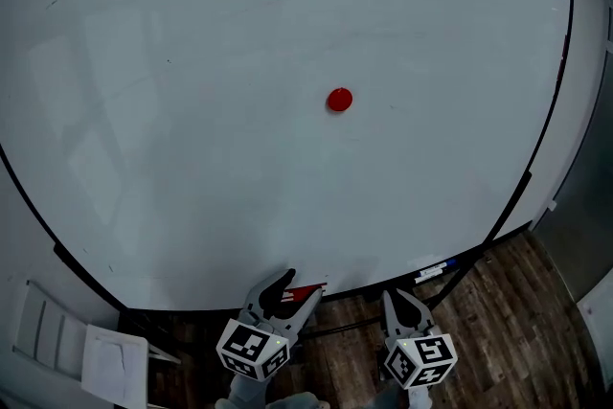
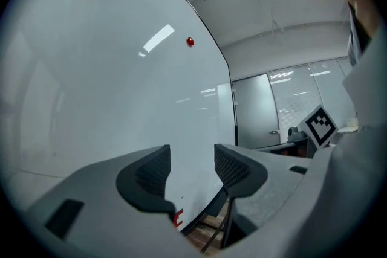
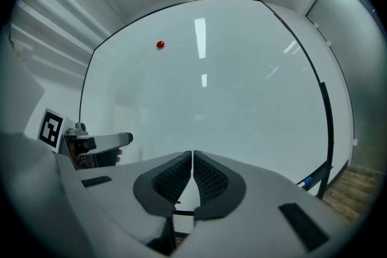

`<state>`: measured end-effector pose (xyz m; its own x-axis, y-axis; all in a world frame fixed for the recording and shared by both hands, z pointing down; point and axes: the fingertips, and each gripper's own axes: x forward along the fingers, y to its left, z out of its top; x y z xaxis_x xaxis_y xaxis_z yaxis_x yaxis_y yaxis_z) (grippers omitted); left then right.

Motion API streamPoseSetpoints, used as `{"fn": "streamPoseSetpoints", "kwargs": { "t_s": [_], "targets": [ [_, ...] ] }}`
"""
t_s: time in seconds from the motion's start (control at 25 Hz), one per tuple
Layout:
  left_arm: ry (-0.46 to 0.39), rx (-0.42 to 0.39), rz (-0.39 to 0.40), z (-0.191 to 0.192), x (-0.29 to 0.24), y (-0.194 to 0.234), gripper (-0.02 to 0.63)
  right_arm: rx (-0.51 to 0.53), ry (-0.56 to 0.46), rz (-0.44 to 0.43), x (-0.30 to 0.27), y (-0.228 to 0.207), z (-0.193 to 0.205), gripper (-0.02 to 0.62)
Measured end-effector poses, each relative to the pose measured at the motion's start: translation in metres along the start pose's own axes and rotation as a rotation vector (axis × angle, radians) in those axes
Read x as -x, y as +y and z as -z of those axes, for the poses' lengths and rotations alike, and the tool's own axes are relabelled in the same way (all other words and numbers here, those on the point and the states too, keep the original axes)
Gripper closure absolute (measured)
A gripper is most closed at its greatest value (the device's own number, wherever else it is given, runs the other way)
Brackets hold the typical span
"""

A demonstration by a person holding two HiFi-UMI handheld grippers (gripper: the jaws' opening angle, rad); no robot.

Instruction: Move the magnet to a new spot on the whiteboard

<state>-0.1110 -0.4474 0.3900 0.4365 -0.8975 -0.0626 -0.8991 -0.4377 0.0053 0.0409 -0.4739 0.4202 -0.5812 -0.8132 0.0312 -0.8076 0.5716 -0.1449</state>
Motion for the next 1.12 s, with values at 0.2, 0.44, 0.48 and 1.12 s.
{"fn": "streamPoseSetpoints", "kwargs": {
  "t_s": [0.2, 0.44, 0.48, 1.12],
  "targets": [
    [-0.012, 0.037, -0.031, 0.006, 0.005, 0.009, 0.373, 0.016, 0.005, -0.034, -0.012, 0.005, 0.0, 0.565],
    [0.0, 0.04, -0.114, 0.012, 0.01, 0.015, 0.374, 0.037, -0.006, -0.097, -0.024, 0.004, -0.014, 0.565],
    [0.001, 0.039, -0.13, 0.013, 0.011, 0.015, 0.373, 0.03, -0.012, -0.115, -0.025, 0.004, -0.017, 0.565],
    [-0.011, 0.018, -0.363, -0.006, -0.001, -0.008, 0.373, 0.064, 0.0, -0.338, -0.024, -0.018, -0.049, 0.565]
  ]
}}
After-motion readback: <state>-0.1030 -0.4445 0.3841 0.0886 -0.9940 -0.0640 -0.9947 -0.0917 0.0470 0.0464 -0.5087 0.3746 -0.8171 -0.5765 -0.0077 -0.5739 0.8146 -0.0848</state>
